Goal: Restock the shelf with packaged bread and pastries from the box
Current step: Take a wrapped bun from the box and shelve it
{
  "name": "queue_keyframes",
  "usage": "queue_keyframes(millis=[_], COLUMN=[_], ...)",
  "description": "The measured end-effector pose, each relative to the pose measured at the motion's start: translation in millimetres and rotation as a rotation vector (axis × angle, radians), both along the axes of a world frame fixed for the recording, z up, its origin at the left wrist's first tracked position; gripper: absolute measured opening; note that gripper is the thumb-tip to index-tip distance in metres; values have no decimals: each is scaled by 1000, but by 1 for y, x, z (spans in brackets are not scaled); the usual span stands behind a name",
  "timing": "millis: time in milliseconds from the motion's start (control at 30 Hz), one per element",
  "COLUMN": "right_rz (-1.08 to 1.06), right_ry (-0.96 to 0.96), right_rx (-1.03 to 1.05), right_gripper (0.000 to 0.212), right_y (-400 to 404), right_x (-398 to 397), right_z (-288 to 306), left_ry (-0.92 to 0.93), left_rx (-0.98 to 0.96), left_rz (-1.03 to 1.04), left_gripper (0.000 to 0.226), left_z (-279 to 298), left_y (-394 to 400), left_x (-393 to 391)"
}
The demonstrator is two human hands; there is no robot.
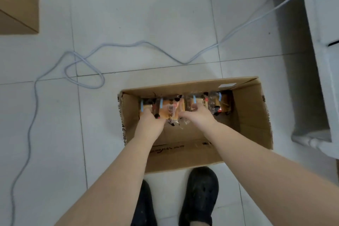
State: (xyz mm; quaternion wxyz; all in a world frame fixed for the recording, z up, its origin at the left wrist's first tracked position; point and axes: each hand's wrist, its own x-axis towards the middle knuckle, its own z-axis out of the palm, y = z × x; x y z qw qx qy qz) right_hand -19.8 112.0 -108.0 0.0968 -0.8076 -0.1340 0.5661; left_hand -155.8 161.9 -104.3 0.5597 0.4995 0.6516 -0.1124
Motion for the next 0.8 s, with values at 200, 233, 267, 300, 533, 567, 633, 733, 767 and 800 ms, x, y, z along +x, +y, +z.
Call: queue_keyframes(millis=[200, 233, 267, 300, 533, 567, 633, 733, 767, 800], right_rz=[-12, 23, 37, 26, -205, -214, -245, -297, -291, -290], right_ry=[92, 100, 109, 123, 205, 235, 258, 278, 269, 268], right_rx=[-39, -54, -66, -74, -41, -40, -34, -18, -2, 20], right_gripper=[76, 73, 75, 78, 56, 61, 75, 87, 81, 71], right_y=[10, 11, 13, 13, 3, 1, -2, -4, -4, -4], right_x=[1, -2, -4, -5, 0, 0, -2, -5, -4, -3], right_z=[-87, -96, -104, -112, -127, -127, -124, -122, -119, -115], left_ry=[51, 67, 84, 99, 24, 6, -5, -20, -35, -49], left_rx=[-158, -149, -132, -120, -252, -294, -333, -348, -322, -300], left_rz=[110, 85, 74, 78, 179, 196, 226, 265, 269, 263], left_gripper=[49, 49, 49, 49, 50, 50, 58, 73, 69, 64], left_z=[-87, -97, -105, -110, -114, -110, -107, -106, -106, -105], left_y=[6, 5, 5, 5, 10, 10, 10, 9, 8, 7], left_x=[18, 20, 21, 22, 33, 34, 34, 33, 33, 32])
